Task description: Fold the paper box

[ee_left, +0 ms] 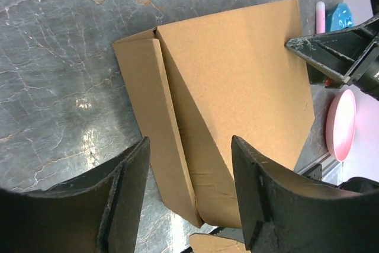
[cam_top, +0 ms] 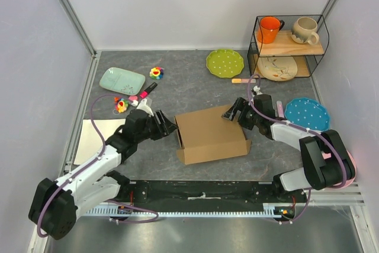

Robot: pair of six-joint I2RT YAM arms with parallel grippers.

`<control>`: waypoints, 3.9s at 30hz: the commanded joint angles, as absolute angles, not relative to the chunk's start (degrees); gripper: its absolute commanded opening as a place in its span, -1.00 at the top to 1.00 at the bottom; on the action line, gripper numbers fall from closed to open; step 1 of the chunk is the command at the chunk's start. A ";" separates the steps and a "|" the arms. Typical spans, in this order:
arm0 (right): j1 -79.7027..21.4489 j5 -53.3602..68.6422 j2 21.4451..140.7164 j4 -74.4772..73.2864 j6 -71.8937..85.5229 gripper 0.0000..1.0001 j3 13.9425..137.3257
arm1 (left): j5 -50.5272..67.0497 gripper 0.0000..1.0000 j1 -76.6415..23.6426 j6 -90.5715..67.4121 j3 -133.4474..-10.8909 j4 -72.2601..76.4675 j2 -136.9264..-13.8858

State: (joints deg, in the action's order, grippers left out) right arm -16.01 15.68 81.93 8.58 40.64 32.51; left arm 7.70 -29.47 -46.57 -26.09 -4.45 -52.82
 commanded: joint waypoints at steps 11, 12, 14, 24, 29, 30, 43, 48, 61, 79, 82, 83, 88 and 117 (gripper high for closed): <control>-17.84 15.29 82.27 3.95 40.69 -0.81 23.91 | 23.73 -0.09 -29.62 -45.27 -19.17 15.28 -63.10; -18.36 15.47 82.44 4.65 41.13 -0.81 23.65 | 23.82 0.00 -29.71 -45.26 -17.25 15.73 -63.37; -18.72 15.47 82.62 5.53 42.18 -0.81 22.85 | 23.21 0.39 -29.71 -45.35 -15.56 16.17 -64.76; -23.64 14.94 84.81 12.21 51.85 -0.81 22.15 | 10.20 0.88 -29.36 -43.09 -24.83 6.96 -75.48; -23.99 12.75 84.90 10.99 54.40 -0.82 25.57 | 6.16 0.59 -26.47 -38.86 -36.89 -1.30 -79.80; -24.08 12.57 84.90 11.16 55.10 -0.82 25.92 | 5.89 0.54 -25.50 -38.59 -38.31 -2.01 -80.41; -24.17 12.13 87.97 13.53 54.58 -0.85 26.81 | 8.70 0.09 -22.06 -34.72 -46.24 -9.23 -64.87; -24.17 9.68 89.47 11.43 50.28 -0.82 28.91 | 2.21 -0.01 -21.97 -33.14 -41.22 -9.75 -65.72; -24.08 1.85 88.24 5.89 41.67 -0.45 32.61 | 6.68 0.41 -22.50 -38.93 -35.34 -1.07 -78.84; -27.42 2.02 91.58 11.79 42.72 1.00 29.44 | 2.64 0.94 -30.85 -51.41 -19.78 19.51 -78.84; -27.33 0.44 88.18 8.80 42.28 0.75 29.71 | 0.37 0.85 -30.85 -51.77 -19.51 17.85 -75.96; -27.25 -1.13 87.11 7.83 42.10 0.61 30.06 | 0.09 0.76 -30.76 -51.59 -19.77 15.41 -74.81; -26.46 -4.83 80.52 0.81 40.61 0.03 32.69 | -4.39 0.15 -30.50 -50.02 -22.84 9.59 -69.00; -23.38 2.02 72.33 7.20 38.94 0.24 21.71 | 8.70 0.13 -29.27 -49.39 -13.72 26.98 -66.53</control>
